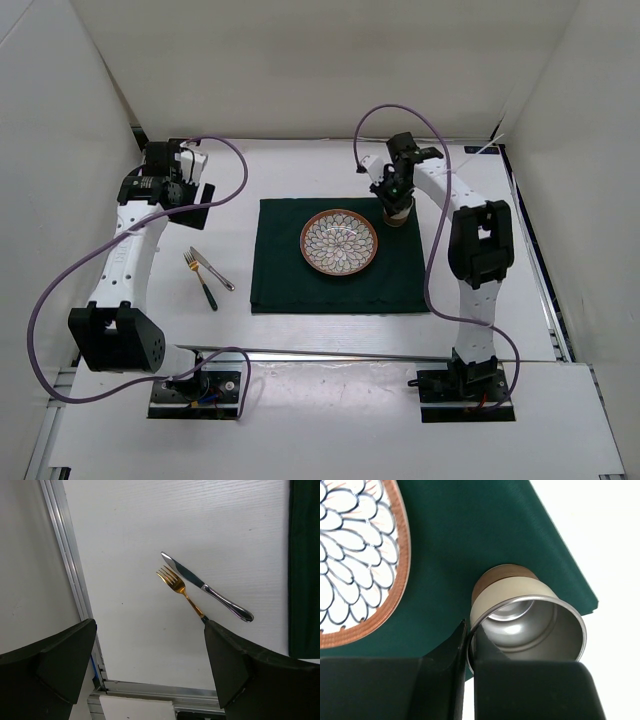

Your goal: Set the dinner table for one person

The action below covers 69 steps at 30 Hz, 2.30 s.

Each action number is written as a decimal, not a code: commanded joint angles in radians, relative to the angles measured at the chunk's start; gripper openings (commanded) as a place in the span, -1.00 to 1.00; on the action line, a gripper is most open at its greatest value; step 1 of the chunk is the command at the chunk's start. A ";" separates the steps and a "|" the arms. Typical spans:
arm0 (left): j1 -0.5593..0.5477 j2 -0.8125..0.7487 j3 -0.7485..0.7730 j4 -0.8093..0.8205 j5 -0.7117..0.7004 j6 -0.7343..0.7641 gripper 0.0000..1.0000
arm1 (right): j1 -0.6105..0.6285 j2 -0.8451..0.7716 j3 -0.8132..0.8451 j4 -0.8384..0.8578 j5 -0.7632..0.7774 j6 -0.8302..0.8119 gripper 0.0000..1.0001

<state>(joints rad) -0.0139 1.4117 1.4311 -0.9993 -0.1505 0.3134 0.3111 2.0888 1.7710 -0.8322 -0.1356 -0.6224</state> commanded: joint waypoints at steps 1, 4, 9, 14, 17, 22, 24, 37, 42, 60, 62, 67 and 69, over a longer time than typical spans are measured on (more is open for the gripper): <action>0.008 -0.046 -0.006 -0.016 0.000 -0.004 1.00 | 0.002 0.039 0.059 0.047 0.010 -0.013 -1.00; 0.008 -0.036 -0.006 -0.016 0.000 -0.004 1.00 | 0.002 0.062 0.059 0.047 0.010 -0.013 -1.00; 0.008 -0.026 0.003 -0.016 0.000 -0.004 1.00 | 0.002 0.071 0.059 0.076 0.025 -0.013 -1.00; 0.008 -0.039 -0.029 -0.025 0.009 -0.023 1.00 | 0.002 0.011 0.050 0.076 0.001 0.010 0.07; 0.008 -0.057 -0.076 -0.025 0.043 -0.089 1.00 | 0.002 -0.038 0.079 0.050 -0.009 0.032 0.31; 0.008 -0.080 -0.149 -0.025 0.112 -0.262 1.00 | 0.034 -0.169 0.130 -0.019 -0.058 0.052 0.54; 0.008 -0.080 -0.176 -0.025 0.143 -0.355 1.00 | 0.045 -0.251 0.107 -0.019 -0.070 0.029 0.60; 0.008 0.087 -0.205 -0.013 0.176 -0.703 0.91 | 0.057 -0.552 -0.133 -0.024 -0.003 -0.138 0.67; 0.008 0.199 -0.187 -0.025 0.229 -0.766 0.77 | 0.057 -0.575 -0.133 -0.068 0.051 -0.138 0.67; 0.017 0.421 -0.186 0.017 0.216 -0.850 0.62 | 0.057 -0.529 0.054 -0.165 0.090 -0.111 0.67; 0.017 0.455 -0.186 0.042 0.216 -0.850 0.55 | 0.057 -0.529 0.045 -0.174 0.090 -0.111 0.69; 0.040 0.464 -0.186 0.076 0.172 -0.859 0.50 | 0.057 -0.539 0.007 -0.174 0.090 -0.111 0.69; 0.040 0.464 -0.195 0.087 0.129 -0.869 0.48 | 0.048 -0.539 0.007 -0.174 0.090 -0.111 0.69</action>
<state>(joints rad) 0.0132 1.8919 1.2175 -0.9718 0.0456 -0.5385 0.3683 1.5589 1.7821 -1.0000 -0.0509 -0.7399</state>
